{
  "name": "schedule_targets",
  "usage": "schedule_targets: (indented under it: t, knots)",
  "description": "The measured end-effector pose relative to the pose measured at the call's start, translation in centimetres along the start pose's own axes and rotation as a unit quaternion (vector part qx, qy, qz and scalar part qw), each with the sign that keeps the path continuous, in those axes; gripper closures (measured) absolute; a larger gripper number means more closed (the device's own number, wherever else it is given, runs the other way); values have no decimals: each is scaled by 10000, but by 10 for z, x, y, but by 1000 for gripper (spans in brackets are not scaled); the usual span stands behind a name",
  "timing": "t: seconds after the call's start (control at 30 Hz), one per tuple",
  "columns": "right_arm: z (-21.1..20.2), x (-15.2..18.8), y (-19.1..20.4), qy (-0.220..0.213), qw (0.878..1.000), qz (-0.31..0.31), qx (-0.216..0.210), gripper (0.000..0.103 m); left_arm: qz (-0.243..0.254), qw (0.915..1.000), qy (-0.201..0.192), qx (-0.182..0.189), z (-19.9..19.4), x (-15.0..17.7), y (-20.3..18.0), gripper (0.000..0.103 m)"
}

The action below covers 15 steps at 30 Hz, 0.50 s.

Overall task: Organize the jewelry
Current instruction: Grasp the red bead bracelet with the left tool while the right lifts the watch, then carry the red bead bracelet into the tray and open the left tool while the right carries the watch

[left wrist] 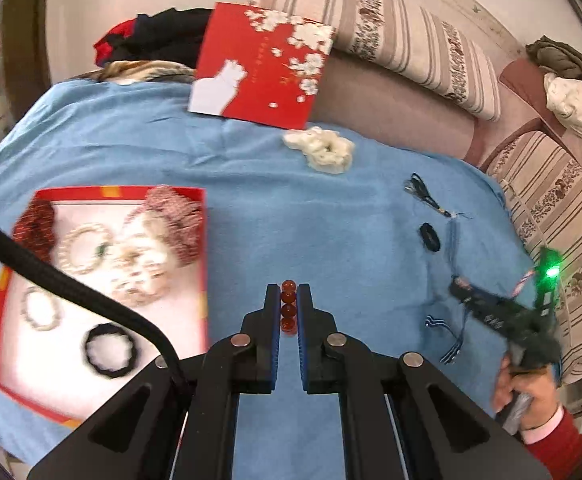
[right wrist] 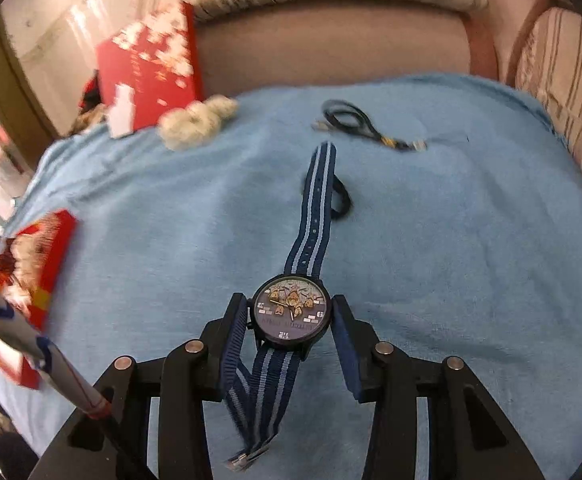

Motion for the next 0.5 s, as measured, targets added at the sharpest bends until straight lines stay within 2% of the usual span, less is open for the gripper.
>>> schedule_targets:
  t: [0.27,0.5]
  knots:
    - [-57,-6,80,-450,9960,-619,-465,57,-434,9981,-35,-440,-36,23,82,96]
    - [-90,-17,176,-657,9850,-1166,-1090,57,-980,9934,54,-588,-36,41,154,96]
Point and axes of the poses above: each gripper's, at about its wrist camera, not at the fingertips, and z roughly the way its jaws point, y to its left, x to its underside, the point moved 9 cm from there along z, roughly the way its jaws point, and after that the axes turned 15 degrees about y, right-handed, at the moved point
